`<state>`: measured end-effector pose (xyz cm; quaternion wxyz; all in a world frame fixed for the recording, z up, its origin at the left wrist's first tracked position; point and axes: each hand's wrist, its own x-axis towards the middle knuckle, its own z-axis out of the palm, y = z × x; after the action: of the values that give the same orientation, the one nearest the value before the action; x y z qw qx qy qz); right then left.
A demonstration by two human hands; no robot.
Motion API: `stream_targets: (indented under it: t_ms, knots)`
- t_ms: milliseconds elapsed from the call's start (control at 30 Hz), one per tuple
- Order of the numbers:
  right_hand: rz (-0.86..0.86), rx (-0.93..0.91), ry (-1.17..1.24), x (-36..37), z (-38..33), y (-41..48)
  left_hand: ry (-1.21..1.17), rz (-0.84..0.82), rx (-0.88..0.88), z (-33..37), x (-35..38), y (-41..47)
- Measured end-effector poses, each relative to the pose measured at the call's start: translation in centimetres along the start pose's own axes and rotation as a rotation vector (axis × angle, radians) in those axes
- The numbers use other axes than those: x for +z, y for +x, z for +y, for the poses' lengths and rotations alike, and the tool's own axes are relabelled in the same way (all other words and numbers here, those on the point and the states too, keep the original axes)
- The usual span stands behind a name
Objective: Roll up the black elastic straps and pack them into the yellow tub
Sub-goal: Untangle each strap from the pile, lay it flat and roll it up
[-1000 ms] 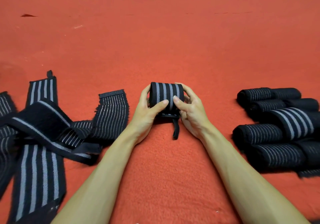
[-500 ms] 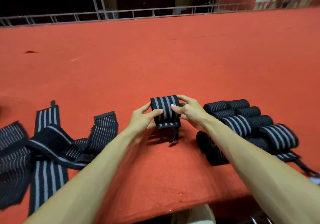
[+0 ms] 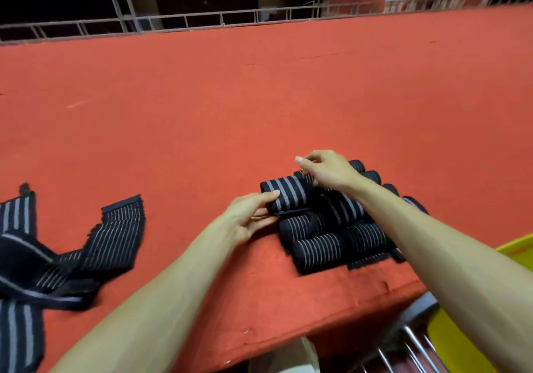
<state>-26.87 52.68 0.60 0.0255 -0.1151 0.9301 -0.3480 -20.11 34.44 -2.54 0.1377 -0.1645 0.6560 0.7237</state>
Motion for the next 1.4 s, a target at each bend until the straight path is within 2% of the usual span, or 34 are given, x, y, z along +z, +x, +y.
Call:
stream_targets:
  t_ms: [67, 200, 367, 467, 667, 867, 1067, 1167, 1267, 1333, 1400]
  knots:
    - [0.008, -0.009, -0.012, 0.1, 0.6, 0.1, -0.047, -0.002, -0.010, -0.8, 0.3, 0.7]
    - [0.012, -0.032, 0.009, 0.6, 0.7, 0.3, 0.052, 0.029, 0.061, -2.3, -0.4, 2.3]
    - [0.006, -0.045, 0.020, 1.4, -0.3, 0.1, 0.341, 0.131, 0.082, -2.0, -0.2, 1.9]
    - [0.016, -0.061, 0.008, 2.1, -1.3, -0.2, 0.389, 0.122, 0.089, -1.9, -0.9, 1.2]
    - [0.032, -0.174, -0.024, 5.3, -5.9, -1.3, 0.458, 0.163, 0.222, -0.8, -7.5, -3.7]
    - [-0.130, -0.248, -0.019, 11.0, -12.4, -2.6, 0.707, 0.252, 0.375, -0.6, -16.6, -10.2]
    - [-0.354, -0.165, 0.094, 17.3, -17.5, -3.4, 0.785, 0.585, 0.574, -2.7, -24.0, -13.9]
    - [-0.418, -0.076, 0.118, 20.6, -18.3, -3.4, 0.806, 0.522, 0.502, -4.9, -26.5, -14.1]
    - [-0.447, -0.001, 0.124, 23.7, -18.8, -3.4, 0.971, 0.421, 0.433, -6.9, -28.2, -13.4]
    - [-0.449, -0.003, 0.100, 25.1, -19.6, -3.4, 1.025, 0.389, 0.447, -7.5, -28.7, -12.8]
    - [-0.424, 0.013, 0.173, 25.8, -20.2, -3.3, 1.010, 0.407, 0.491, -7.6, -28.9, -12.4]
